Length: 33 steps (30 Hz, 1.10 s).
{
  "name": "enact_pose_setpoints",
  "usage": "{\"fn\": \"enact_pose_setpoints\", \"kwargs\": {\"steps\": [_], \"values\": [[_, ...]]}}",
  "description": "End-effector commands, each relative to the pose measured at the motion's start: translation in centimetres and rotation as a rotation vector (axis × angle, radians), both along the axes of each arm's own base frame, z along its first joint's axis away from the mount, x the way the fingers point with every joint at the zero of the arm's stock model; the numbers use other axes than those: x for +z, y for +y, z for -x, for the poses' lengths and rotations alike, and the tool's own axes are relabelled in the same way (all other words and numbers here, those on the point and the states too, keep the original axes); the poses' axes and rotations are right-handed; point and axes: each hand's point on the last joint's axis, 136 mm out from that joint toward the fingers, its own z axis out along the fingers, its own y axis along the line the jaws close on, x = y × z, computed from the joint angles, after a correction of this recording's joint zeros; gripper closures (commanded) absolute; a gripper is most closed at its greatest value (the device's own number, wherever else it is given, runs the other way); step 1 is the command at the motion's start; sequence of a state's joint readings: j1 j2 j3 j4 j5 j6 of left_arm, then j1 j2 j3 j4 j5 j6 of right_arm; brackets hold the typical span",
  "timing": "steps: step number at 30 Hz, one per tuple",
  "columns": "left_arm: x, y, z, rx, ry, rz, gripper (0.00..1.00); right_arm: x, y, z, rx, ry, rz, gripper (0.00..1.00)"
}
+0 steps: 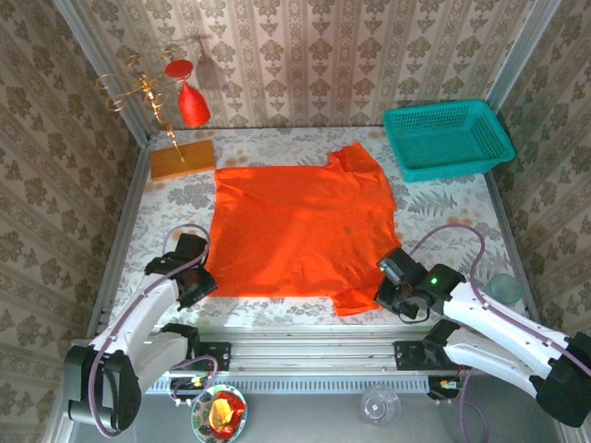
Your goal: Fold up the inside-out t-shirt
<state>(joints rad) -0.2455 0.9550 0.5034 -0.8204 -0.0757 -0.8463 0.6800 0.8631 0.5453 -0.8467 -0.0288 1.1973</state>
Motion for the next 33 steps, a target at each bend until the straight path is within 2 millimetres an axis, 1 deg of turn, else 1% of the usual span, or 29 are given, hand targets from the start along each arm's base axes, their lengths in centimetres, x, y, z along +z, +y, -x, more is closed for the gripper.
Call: {"fn": "enact_pose_setpoints", "kwargs": {"steps": [1, 8, 15, 22, 24, 30, 33], "values": [[-0.7, 0.9, 0.3, 0.049, 0.02, -0.027, 0.59, 0.5, -0.6, 0.1, 0.016, 0.0, 0.02, 1.0], [-1.8, 1.3, 0.4, 0.078, 0.046, -0.012, 0.61, 0.6, -0.6, -0.1, 0.008, 0.0, 0.007, 1.0], [-2.3, 1.0, 0.3, 0.069, 0.082, 0.007, 0.68, 0.6, -0.8, -0.2, 0.0, -0.001, 0.003, 1.0], [-2.7, 0.7, 0.2, 0.05, 0.111, 0.02, 0.72, 1.1, -1.3, -0.3, -0.021, -0.018, -0.002, 1.0], [-2.7, 0.6, 0.2, 0.045, 0.116, 0.026, 0.76, 1.2, -1.6, -0.2, -0.029, -0.022, 0.001, 1.0], [-2.4, 0.0, 0.0, 0.036, 0.084, 0.067, 0.99, 2.0, -2.3, 0.1, -0.048, -0.042, 0.009, 1.0], [-1.0, -0.5, 0.0, 0.054, 0.03, 0.096, 1.0, 2.8, -3.1, 0.8, -0.045, -0.047, 0.023, 1.0]]}}
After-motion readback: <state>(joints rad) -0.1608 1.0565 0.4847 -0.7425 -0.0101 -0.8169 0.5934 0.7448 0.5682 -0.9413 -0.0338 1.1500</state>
